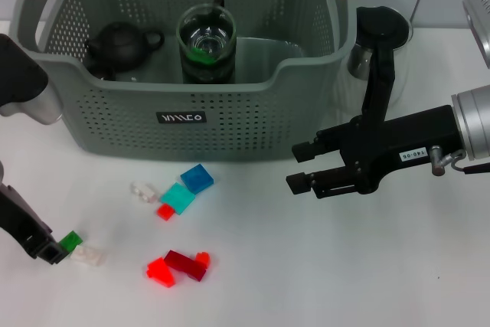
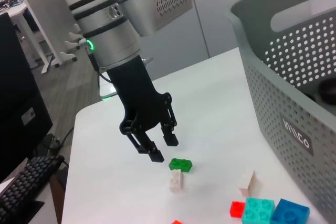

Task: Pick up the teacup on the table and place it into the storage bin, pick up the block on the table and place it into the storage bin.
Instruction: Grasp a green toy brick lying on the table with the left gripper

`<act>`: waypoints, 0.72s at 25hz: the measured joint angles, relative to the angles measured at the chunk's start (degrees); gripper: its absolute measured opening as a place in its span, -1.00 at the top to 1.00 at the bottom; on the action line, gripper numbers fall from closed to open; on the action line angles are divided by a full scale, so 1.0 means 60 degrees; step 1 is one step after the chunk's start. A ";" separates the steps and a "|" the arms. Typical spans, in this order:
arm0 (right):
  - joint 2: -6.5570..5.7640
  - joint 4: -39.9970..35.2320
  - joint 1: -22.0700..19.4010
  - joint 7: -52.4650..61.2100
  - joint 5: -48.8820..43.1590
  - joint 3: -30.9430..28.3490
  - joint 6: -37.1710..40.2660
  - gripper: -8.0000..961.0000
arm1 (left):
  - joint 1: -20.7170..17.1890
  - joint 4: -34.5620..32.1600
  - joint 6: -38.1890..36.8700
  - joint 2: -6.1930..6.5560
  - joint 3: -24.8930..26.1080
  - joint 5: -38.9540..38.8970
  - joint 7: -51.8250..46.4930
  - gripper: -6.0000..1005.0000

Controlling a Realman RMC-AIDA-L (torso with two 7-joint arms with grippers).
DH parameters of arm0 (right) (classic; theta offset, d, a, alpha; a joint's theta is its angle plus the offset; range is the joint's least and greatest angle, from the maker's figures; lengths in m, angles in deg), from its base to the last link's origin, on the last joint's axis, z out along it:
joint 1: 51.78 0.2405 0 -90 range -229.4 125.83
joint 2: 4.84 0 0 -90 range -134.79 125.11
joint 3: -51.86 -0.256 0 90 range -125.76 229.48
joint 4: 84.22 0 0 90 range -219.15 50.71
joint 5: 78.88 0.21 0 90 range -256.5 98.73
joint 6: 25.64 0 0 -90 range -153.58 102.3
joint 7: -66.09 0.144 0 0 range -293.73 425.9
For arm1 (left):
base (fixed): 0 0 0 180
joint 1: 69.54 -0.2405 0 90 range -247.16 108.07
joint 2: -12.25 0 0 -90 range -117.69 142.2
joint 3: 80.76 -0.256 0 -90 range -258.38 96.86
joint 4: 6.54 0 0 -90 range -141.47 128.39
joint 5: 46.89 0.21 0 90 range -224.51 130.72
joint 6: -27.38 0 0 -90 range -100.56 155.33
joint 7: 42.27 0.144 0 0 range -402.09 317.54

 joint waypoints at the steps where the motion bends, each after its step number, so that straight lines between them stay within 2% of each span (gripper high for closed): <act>1: 0.0000 0.0000 -0.0001 -0.0003 0.0004 0.0000 0.0000 -0.27 | 0.0088 0.0119 -0.0078 0.0063 -0.0031 0.0002 -0.0103 0.08; 18: -0.0014 0.0000 -0.0017 -0.0025 -0.0008 0.0018 -0.0020 -0.27 | 0.0579 0.1303 0.0092 0.0275 -0.0102 0.0005 -0.0429 0.16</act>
